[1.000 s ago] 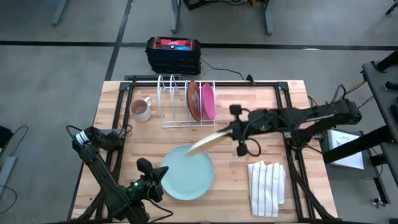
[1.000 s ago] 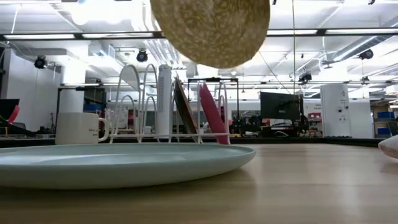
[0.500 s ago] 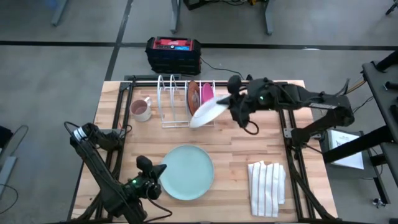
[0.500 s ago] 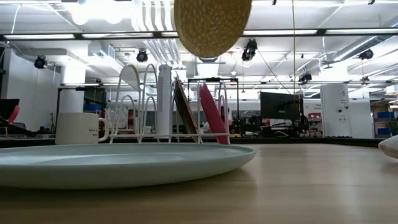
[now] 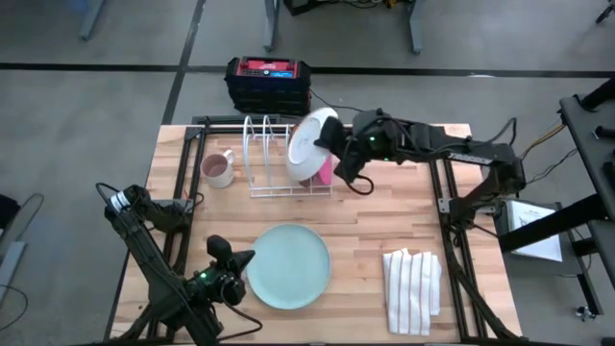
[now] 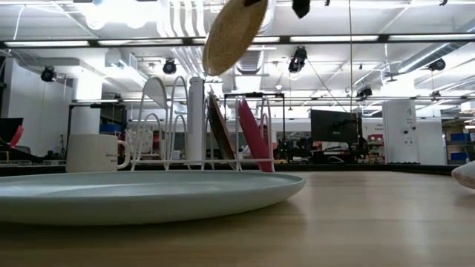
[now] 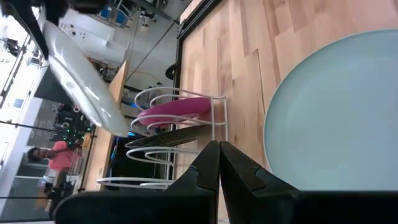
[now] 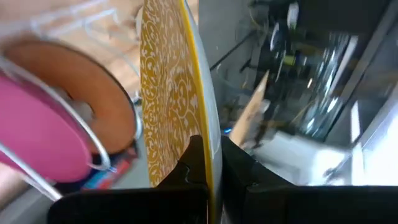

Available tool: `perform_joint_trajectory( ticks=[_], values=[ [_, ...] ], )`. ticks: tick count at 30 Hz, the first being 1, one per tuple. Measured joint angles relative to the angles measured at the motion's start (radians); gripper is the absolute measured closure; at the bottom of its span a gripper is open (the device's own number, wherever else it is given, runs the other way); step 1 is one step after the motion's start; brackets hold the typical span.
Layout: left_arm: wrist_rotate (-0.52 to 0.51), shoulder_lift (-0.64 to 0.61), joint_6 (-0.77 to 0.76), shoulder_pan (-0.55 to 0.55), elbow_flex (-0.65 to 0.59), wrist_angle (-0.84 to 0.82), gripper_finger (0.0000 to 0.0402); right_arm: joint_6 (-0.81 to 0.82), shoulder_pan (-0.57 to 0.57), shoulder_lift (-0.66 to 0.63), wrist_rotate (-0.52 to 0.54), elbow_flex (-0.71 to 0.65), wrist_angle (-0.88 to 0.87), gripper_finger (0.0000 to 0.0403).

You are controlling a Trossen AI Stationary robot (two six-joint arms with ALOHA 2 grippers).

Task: Sort dishes
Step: Put the yellow patterned plate into the dish rack

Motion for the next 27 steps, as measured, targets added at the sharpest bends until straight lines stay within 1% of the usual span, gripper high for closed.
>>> perform_joint_trajectory(
  ticks=[3, 5, 10, 13, 17, 22, 27],
  values=[
    [-0.002, -0.002, 0.024, 0.000, -0.004, 0.000, 0.0401, -0.205, -0.001, 0.045, 0.033, 0.022, 0.008, 0.0403],
    [-0.002, -0.002, 0.031, 0.000, -0.007, 0.000, 0.0401, -0.276, -0.001, 0.084, 0.077, 0.037, 0.016, 0.0403],
    [-0.004, -0.002, 0.033, 0.000, -0.027, 0.000, 0.0401, -0.332, -0.009, 0.162, 0.137, 0.071, 0.039, 0.0403],
    [-0.022, -0.004, 0.033, 0.000, -0.043, 0.001, 0.0401, -0.367, -0.010, 0.196, 0.139, 0.094, 0.054, 0.0403],
    [-0.027, -0.030, 0.023, 0.000, -0.072, 0.000, 0.0401, -0.376, -0.010, 0.235, 0.174, 0.116, 0.053, 0.0403],
    [-0.027, -0.062, -0.012, 0.000, -0.107, 0.001, 0.0401, -0.392, -0.011, 0.242, 0.184, 0.124, 0.104, 0.0403],
    [-0.020, -0.099, -0.059, -0.002, -0.171, 0.000, 0.0401, -0.405, -0.011, 0.243, 0.183, 0.123, 0.116, 0.0403]
  ],
)
